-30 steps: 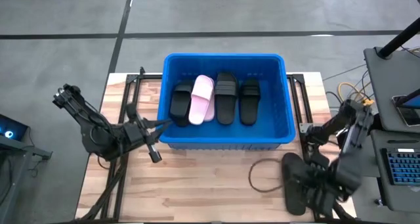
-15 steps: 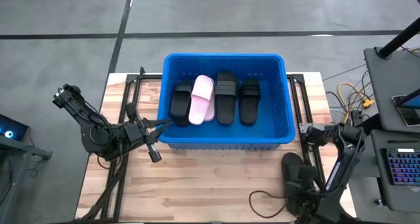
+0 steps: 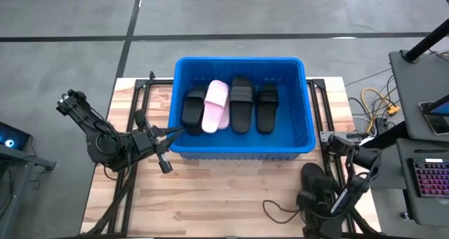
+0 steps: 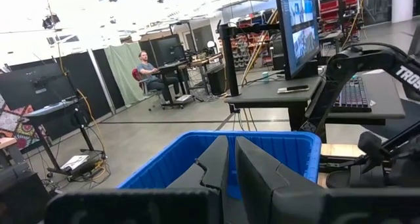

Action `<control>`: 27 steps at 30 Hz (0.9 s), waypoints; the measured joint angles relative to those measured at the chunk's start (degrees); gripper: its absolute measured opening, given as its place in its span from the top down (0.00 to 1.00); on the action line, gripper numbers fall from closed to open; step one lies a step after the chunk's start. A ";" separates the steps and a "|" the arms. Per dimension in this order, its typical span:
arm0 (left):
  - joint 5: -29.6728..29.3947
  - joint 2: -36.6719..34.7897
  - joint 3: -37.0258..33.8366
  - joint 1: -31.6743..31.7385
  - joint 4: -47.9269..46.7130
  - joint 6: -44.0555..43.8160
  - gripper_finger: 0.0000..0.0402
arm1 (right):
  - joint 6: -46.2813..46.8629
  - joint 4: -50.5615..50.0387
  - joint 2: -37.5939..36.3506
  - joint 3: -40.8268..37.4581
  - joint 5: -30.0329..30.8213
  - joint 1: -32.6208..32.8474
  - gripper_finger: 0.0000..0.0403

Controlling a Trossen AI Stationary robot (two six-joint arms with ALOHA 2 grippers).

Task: Pick and place slides into bin
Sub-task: Put the black slide into the blue container

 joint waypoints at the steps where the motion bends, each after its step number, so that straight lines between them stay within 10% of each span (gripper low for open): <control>1: 0.01 0.00 0.00 -0.01 0.01 0.00 0.96 | -0.02 0.07 0.17 -0.56 -0.65 -0.57 0.50; 9: -0.01 0.00 0.00 0.01 0.01 0.00 0.96 | -8.27 0.82 -2.31 -1.07 -5.28 -4.98 0.93; 18: 0.01 0.00 0.00 0.01 0.02 0.00 0.96 | -10.03 14.10 -20.66 1.14 -3.35 -11.51 0.97; 22: 0.01 0.00 0.00 0.01 0.02 0.01 0.96 | -10.13 26.35 -31.85 1.10 6.76 -15.30 0.97; 27: 0.01 0.00 0.00 0.01 0.04 0.00 0.96 | -20.78 38.94 -44.25 0.97 33.11 -18.66 0.98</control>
